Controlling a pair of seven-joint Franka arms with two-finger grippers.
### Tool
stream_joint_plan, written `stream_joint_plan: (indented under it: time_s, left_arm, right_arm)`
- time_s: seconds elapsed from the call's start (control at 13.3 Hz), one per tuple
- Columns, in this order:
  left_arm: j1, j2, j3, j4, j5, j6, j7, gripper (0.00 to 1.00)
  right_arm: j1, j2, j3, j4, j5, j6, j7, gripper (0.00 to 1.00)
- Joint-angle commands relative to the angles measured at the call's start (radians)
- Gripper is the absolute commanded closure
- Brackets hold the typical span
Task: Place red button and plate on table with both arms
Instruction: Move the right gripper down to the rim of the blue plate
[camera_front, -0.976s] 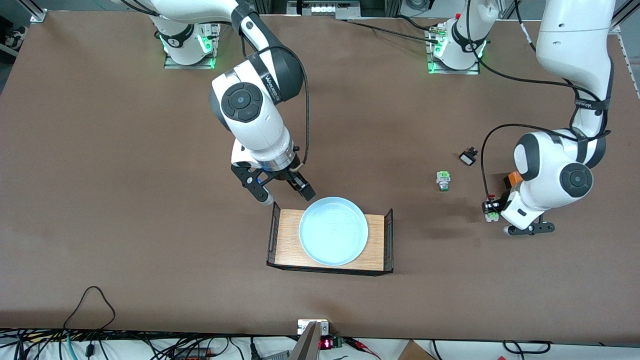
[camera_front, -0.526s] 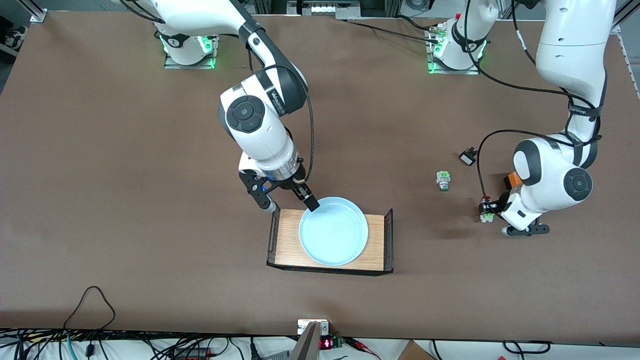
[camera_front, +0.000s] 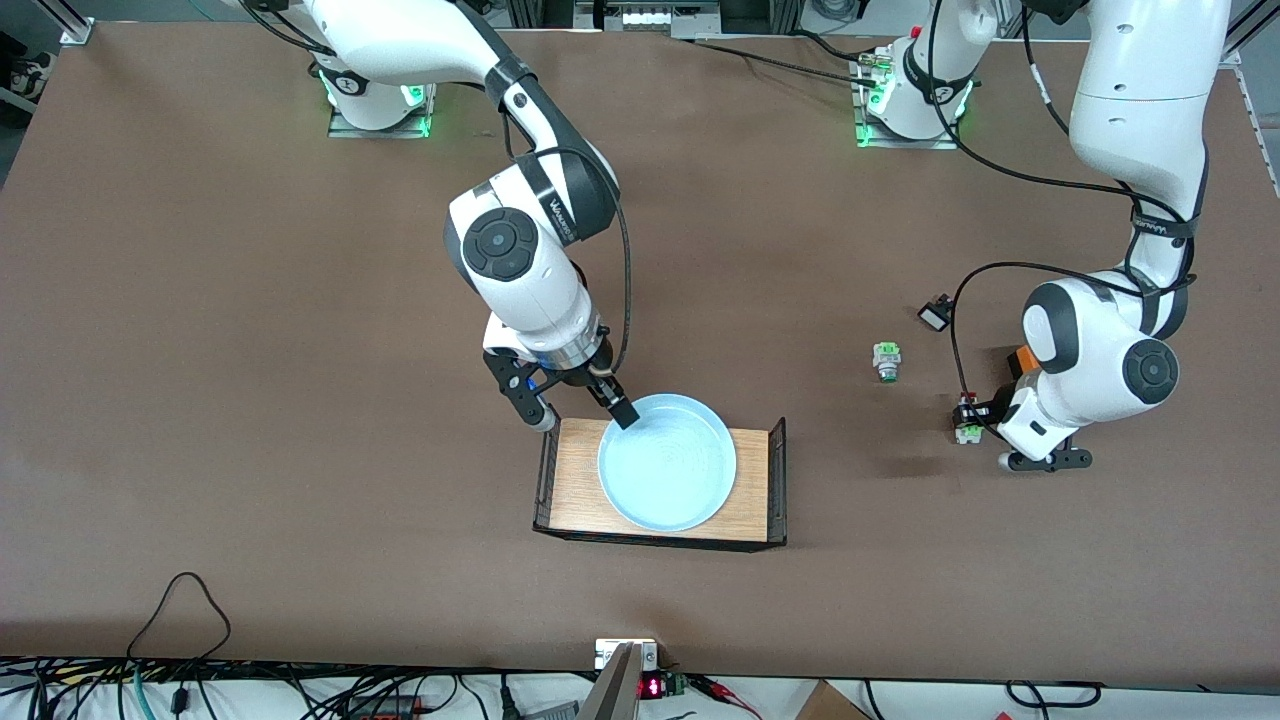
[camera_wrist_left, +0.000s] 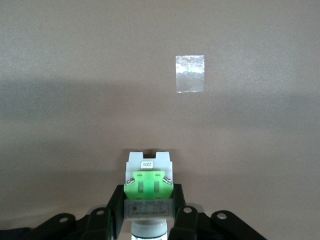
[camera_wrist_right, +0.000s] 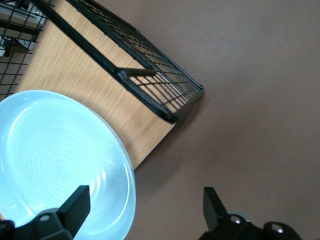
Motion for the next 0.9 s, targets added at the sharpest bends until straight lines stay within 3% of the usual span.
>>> stream_joint_plan:
  time_s: [0.0, 0.08, 0.15, 0.23, 0.38, 0.45, 0.6, 0.83]
  left_arm:
    - [0.005, 0.002, -0.007, 0.012, -0.025, -0.003, 0.032, 0.49]
    - [0.003, -0.001, -0.007, 0.014, -0.025, -0.004, 0.029, 0.33]
    - [-0.001, -0.004, -0.007, 0.023, -0.025, -0.006, 0.021, 0.10]
    - [-0.004, -0.010, -0.007, 0.027, -0.025, -0.007, 0.020, 0.00]
    - [-0.004, -0.053, -0.005, 0.027, -0.023, -0.039, 0.015, 0.00]
    - [-0.004, -0.084, -0.004, 0.027, -0.019, -0.071, 0.009, 0.00]
    - [-0.004, -0.148, -0.002, 0.027, -0.011, -0.122, -0.002, 0.00]
    - [-0.010, -0.251, -0.001, 0.021, 0.050, -0.174, -0.069, 0.00]
  right_arm:
    - [-0.001, 0.027, -0.009, 0.025, 0.019, 0.028, 0.003, 0.00]
    - [-0.004, 0.030, -0.011, 0.020, 0.021, 0.029, -0.002, 0.00]
    - [-0.003, 0.030, -0.011, 0.016, 0.019, 0.031, -0.003, 0.00]
    - [-0.004, 0.031, -0.011, 0.015, 0.019, 0.034, -0.003, 0.00]
    - [0.000, 0.040, -0.011, 0.008, 0.019, 0.083, 0.000, 0.06]
    - [0.003, 0.041, -0.011, 0.008, 0.019, 0.086, 0.001, 0.14]
    - [0.005, 0.039, -0.011, 0.008, 0.021, 0.081, 0.004, 0.43]
    - [0.005, 0.039, -0.011, 0.008, 0.021, 0.078, 0.006, 0.58]
